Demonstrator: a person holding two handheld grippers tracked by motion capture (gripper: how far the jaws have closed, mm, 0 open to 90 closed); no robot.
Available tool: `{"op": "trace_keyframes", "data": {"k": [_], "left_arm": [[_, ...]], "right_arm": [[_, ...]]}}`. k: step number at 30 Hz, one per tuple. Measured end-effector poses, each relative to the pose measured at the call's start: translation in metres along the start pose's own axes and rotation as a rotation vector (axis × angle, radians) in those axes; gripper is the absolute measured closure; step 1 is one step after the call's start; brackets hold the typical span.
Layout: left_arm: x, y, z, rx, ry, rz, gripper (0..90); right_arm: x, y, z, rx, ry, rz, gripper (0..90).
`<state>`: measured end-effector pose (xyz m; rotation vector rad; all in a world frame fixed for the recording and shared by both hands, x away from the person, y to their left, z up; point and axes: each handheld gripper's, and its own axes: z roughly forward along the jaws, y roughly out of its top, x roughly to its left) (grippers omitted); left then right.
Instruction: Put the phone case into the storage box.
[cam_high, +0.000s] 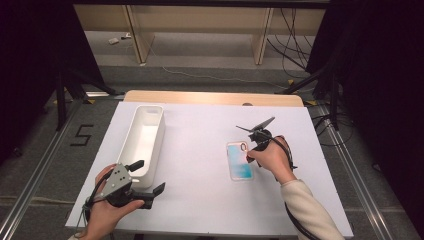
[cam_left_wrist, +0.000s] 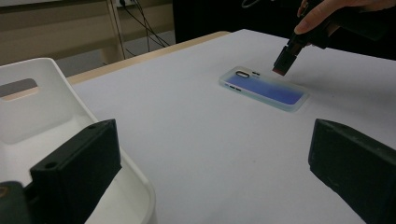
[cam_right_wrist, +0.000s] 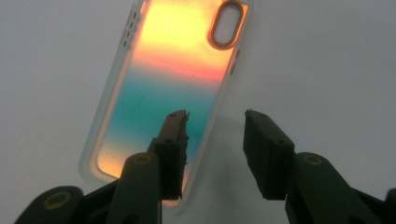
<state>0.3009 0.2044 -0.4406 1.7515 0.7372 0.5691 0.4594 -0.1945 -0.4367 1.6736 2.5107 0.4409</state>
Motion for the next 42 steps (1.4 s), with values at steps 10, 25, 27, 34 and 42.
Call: {"op": "trace_keyframes", "data": {"k": [10,25,27,34,42], "left_arm": [[0.0,0.0,0.0,-0.006,-0.004,0.0,1.8],[0.0,0.0,0.0,-0.004,-0.005,0.004,1.8],[0.0,0.0,0.0,-0.004,-0.003,0.006,1.9],[-0.001,0.001,0.0,-0.002,-0.003,0.004,2.2],[-0.002,0.0,-0.001,-0.004,-0.005,0.001,2.3]], "right_arm": [[0.006,0.001,0.006,0.018,-0.004,-0.007,47.0],[0.014,0.003,-0.006,-0.018,-0.018,0.004,33.9],[0.016,0.004,-0.01,-0.036,-0.016,0.036,33.5],[0.019,0.016,-0.011,0.048,-0.036,0.051,40.6],[0.019,0.024,0.005,0.092,-0.033,0.048,42.7]]}}
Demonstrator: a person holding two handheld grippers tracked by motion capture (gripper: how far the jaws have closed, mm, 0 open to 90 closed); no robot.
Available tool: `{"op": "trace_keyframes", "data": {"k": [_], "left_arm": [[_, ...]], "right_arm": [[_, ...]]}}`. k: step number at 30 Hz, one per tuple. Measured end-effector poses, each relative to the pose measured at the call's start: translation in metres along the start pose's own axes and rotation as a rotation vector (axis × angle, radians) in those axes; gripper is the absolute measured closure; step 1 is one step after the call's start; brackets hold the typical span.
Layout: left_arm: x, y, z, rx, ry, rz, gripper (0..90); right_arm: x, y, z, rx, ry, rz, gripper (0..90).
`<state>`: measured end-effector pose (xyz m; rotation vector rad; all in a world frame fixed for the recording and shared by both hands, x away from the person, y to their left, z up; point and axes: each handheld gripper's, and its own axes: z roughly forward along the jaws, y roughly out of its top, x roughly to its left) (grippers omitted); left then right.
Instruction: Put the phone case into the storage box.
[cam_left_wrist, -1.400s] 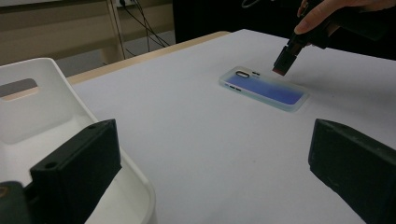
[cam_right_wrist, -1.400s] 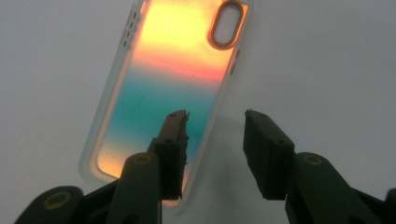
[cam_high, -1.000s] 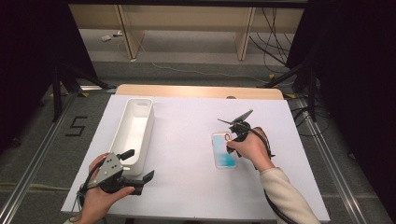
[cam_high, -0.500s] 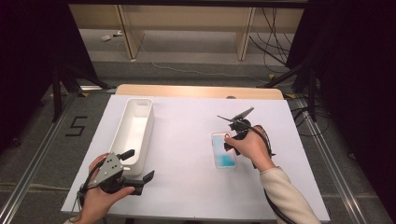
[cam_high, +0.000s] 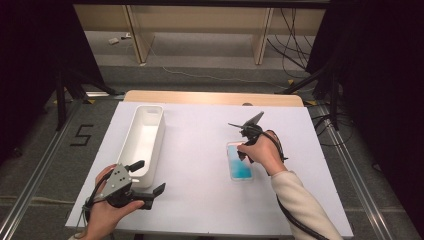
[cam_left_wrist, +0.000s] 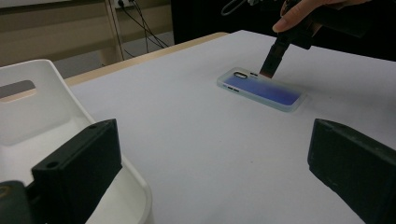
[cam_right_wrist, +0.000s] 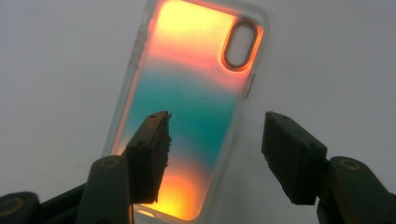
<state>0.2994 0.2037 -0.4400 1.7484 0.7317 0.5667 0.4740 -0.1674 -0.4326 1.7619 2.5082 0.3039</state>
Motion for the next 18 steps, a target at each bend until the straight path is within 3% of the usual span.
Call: {"op": "trace_keyframes", "data": {"k": [3,7,10,11,16,18], "left_arm": [[0.0,0.0,0.0,-0.001,0.0,0.0,2.4],[0.0,0.0,0.0,0.001,-0.001,0.002,2.4],[0.0,0.0,0.0,0.002,-0.002,0.002,2.4],[0.0,0.0,0.0,0.002,-0.001,0.002,2.4],[-0.001,0.0,0.0,0.003,-0.001,0.001,2.5],[-0.001,0.0,0.0,0.004,-0.002,0.001,2.6]], "right_arm": [[0.0,0.002,0.005,0.011,-0.006,0.009,43.9],[-0.002,0.003,0.007,0.023,0.023,0.011,47.3],[-0.004,0.002,0.01,0.005,-0.005,-0.012,50.9],[-0.003,0.003,0.008,0.028,0.011,0.029,52.1],[-0.007,0.003,0.012,0.005,-0.014,0.002,56.8],[-0.007,0.003,0.011,0.038,-0.011,0.021,59.2]]}}
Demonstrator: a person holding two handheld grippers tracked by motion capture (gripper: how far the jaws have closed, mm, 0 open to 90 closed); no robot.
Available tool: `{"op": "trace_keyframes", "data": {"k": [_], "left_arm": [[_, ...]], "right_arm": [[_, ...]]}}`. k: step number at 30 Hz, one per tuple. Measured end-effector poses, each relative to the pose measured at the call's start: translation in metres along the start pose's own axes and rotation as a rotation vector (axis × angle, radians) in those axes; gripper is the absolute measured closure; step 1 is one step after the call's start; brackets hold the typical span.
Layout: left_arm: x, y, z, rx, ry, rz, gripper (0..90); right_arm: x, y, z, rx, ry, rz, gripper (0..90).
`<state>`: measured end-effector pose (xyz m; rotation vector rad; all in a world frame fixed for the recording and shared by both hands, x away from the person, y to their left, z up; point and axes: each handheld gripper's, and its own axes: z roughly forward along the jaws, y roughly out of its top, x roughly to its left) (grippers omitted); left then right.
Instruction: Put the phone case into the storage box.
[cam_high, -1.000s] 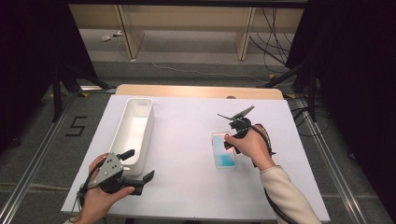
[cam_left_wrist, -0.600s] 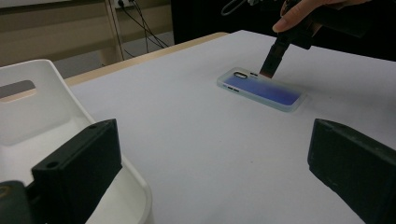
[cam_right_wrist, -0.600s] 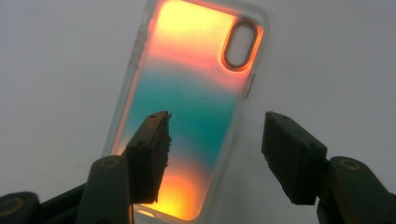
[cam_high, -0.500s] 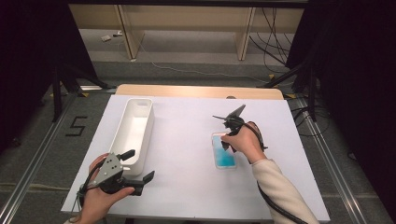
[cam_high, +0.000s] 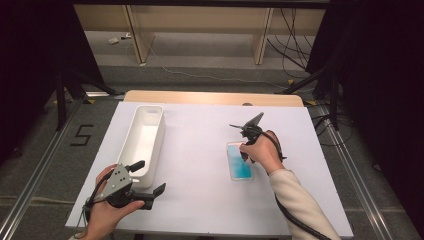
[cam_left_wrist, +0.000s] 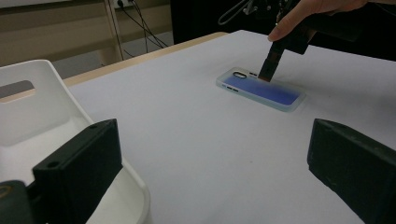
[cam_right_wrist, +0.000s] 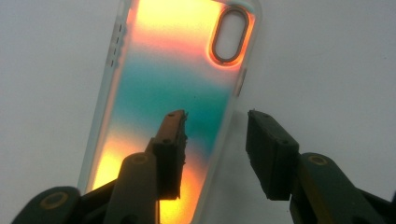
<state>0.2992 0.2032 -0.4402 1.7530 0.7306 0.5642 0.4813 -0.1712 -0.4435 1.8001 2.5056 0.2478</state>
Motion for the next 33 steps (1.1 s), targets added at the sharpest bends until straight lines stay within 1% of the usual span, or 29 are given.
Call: {"op": "trace_keyframes", "data": {"k": [3,4,5,6,7,8,9,11,12,13,15,16,17,18,19,20,21,22,23,24,25,26,29,30,31,32,33], "left_arm": [[0.0,0.0,0.0,0.0,-0.001,-0.002,2.6],[0.0,0.0,0.0,0.0,-0.001,-0.001,2.6],[0.0,0.0,0.0,0.0,0.0,-0.001,2.6],[0.0,0.0,0.0,-0.001,-0.001,-0.002,2.6],[0.0,0.0,0.0,-0.001,0.0,-0.001,2.7],[0.0,0.0,0.0,0.0,-0.001,-0.001,2.8],[0.0,0.0,0.0,0.0,-0.001,-0.001,2.8],[0.0,0.0,0.0,0.0,0.0,-0.001,2.8],[0.0,0.0,0.0,0.0,0.0,0.0,2.8],[0.0,0.0,0.0,0.0,0.0,0.001,2.8],[0.0,0.0,0.0,0.0,0.0,0.0,2.9],[0.0,0.0,0.0,0.0,0.0,0.0,2.9],[0.0,0.0,0.0,0.0,0.0,0.0,2.9],[0.0,0.0,0.0,0.0,0.0,0.0,2.9],[0.0,0.0,0.0,0.0,0.0,0.0,2.9],[0.0,0.0,0.0,0.001,0.001,0.001,2.9],[0.0,0.0,0.0,-0.001,0.001,0.0,2.9],[0.0,0.0,0.0,-0.001,0.001,0.0,2.9],[0.0,0.0,0.0,-0.001,0.001,0.0,2.9],[0.0,0.0,0.0,-0.001,0.001,0.0,2.9],[0.0,0.0,0.0,-0.001,0.0,-0.001,2.9],[0.0,0.0,0.0,-0.001,0.0,-0.001,2.9],[0.0,0.0,0.0,-0.001,0.001,0.0,2.9],[0.0,0.0,0.0,-0.001,0.001,0.0,2.9],[0.0,0.0,0.0,-0.001,0.001,0.0,2.9],[0.0,0.0,0.0,-0.002,0.001,-0.001,2.9],[0.0,0.0,0.0,-0.001,0.001,0.001,2.9]], "right_arm": [[0.001,0.001,0.001,0.001,-0.005,0.013,62.8],[0.001,0.001,0.002,-0.017,-0.005,0.027,63.6],[-0.001,0.001,0.004,-0.036,-0.009,-0.006,64.3],[-0.001,0.002,0.001,0.015,-0.008,0.011,64.9],[0.0,0.002,0.002,0.016,-0.011,0.023,65.4],[-0.002,0.002,0.002,0.017,-0.011,0.014,66.2],[-0.001,0.003,0.002,0.019,-0.009,0.024,67.1],[-0.002,0.003,0.003,0.016,-0.008,0.025,69.0],[-0.004,0.004,0.004,0.003,-0.011,0.009,69.3],[-0.003,0.004,0.003,0.034,-0.006,0.029,70.1],[-0.003,0.005,0.004,0.036,-0.005,0.046,71.5],[-0.006,0.005,0.006,0.009,-0.009,0.006,71.9],[-0.004,0.006,0.004,0.039,-0.009,0.043,72.0],[-0.004,0.007,0.004,0.038,-0.003,0.054,72.4],[-0.005,0.008,0.005,0.03,-0.006,0.043,72.8],[-0.005,0.008,0.005,0.035,-0.003,0.045,73.2],[-0.004,0.009,0.004,0.058,0.002,0.069,73.7],[-0.004,0.009,0.005,0.056,-0.003,0.061,74.0],[-0.004,0.01,0.006,0.054,-0.004,0.074,75.5],[-0.006,0.01,0.007,0.033,-0.008,0.047,76.1],[-0.005,0.011,0.005,0.07,0.001,0.078,76.2],[-0.004,0.011,0.006,0.066,-0.001,0.092,76.2],[-0.004,0.012,0.005,0.067,0.0,0.096,76.9],[-0.005,0.012,0.006,0.06,-0.001,0.086,77.3],[-0.004,0.013,0.006,0.067,0.003,0.097,77.9],[-0.004,0.013,0.006,0.067,0.003,0.097,77.9],[-0.004,0.012,0.008,0.042,0.003,0.1,78.3]]}}
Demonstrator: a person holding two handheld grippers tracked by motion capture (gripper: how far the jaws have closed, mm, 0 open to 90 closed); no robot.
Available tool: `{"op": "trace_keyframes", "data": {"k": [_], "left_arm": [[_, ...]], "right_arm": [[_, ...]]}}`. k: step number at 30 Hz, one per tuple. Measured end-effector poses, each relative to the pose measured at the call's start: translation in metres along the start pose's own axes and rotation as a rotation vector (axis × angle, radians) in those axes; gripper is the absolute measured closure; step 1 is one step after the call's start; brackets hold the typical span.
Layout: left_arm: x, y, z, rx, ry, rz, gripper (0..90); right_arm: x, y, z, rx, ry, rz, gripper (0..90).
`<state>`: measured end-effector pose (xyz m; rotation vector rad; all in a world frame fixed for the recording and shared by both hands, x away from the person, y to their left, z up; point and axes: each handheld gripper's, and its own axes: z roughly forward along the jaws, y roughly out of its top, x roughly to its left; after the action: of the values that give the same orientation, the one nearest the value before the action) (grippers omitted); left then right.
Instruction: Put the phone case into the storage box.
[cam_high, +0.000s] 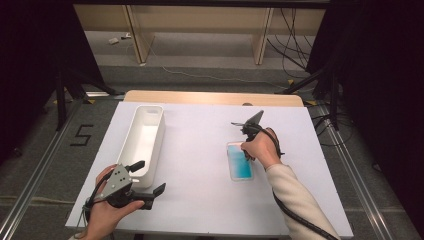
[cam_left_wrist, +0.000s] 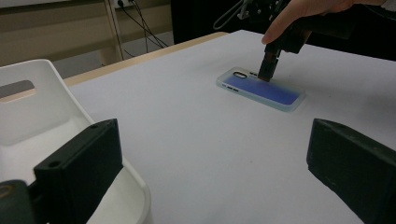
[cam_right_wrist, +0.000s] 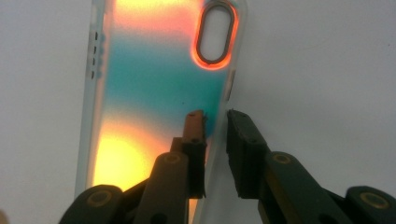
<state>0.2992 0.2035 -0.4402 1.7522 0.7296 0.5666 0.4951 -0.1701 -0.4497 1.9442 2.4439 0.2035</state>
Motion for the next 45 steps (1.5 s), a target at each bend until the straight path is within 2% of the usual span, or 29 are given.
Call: {"op": "trace_keyframes", "data": {"k": [3,15,18,23,26,30,32,34,35,36,37,38,41,42,45], "left_arm": [[0.0,-0.0001,-0.0001,0.0,-0.001,-0.001,2.9],[-0.0001,-0.0003,0.0001,0.002,-0.001,0.0,3.1],[-0.0004,-0.0003,0.0001,0.002,-0.001,0.0,3.0],[-0.0002,-0.0003,0.0001,0.002,-0.001,0.0,3.1],[-0.0003,-0.0002,0.0,0.001,0.0,0.002,3.1],[-0.0001,-0.0003,0.0001,0.001,0.0,0.003,3.0],[-0.0004,-0.0003,0.0001,0.002,0.0,0.001,3.0],[-0.0002,-0.0002,0.0,0.001,0.001,0.002,3.0],[0.0,-0.0001,-0.0001,0.0,0.001,0.003,3.1],[0.0,-0.0001,-0.0001,0.0,0.001,0.003,3.0],[0.0,-0.0002,-0.0001,0.0,0.002,0.003,3.1],[-0.0002,-0.0002,-0.0001,0.001,0.001,0.001,3.1],[-0.0003,-0.0001,-0.0001,0.0,0.002,0.003,3.0],[-0.0002,-0.0001,-0.0001,-0.001,0.002,0.003,3.1],[0.0,-0.0001,0.0,0.0,0.002,0.004,3.1]], "right_arm": [[-0.0001,0.0019,-0.0015,0.038,-0.004,0.005,79.2],[0.0,0.003,-0.0001,0.028,-0.023,0.006,84.2],[0.0023,0.0031,-0.0006,0.042,-0.021,0.053,85.0],[0.0031,0.003,-0.0005,0.037,-0.027,0.066,86.3],[0.0018,0.0024,-0.0003,0.034,-0.036,0.051,87.3],[0.0036,0.0029,-0.0009,0.04,-0.041,0.074,88.0],[0.0045,0.0029,-0.0007,0.036,-0.047,0.08,88.1],[0.0046,0.0019,0.0017,0.003,-0.046,0.075,88.2],[0.0044,0.0027,-0.0004,0.033,-0.046,0.068,88.2],[0.0049,0.0028,-0.0007,0.034,-0.046,0.072,88.3],[0.0034,0.002,-0.0001,0.032,-0.051,0.046,88.2],[0.0034,0.002,-0.0001,0.031,-0.052,0.044,88.3],[0.0046,0.0021,-0.0001,0.026,-0.053,0.057,88.4],[0.0062,0.0028,-0.0006,0.029,-0.049,0.078,88.4],[0.0063,0.0029,-0.0007,0.03,-0.043,0.079,88.4]]}}
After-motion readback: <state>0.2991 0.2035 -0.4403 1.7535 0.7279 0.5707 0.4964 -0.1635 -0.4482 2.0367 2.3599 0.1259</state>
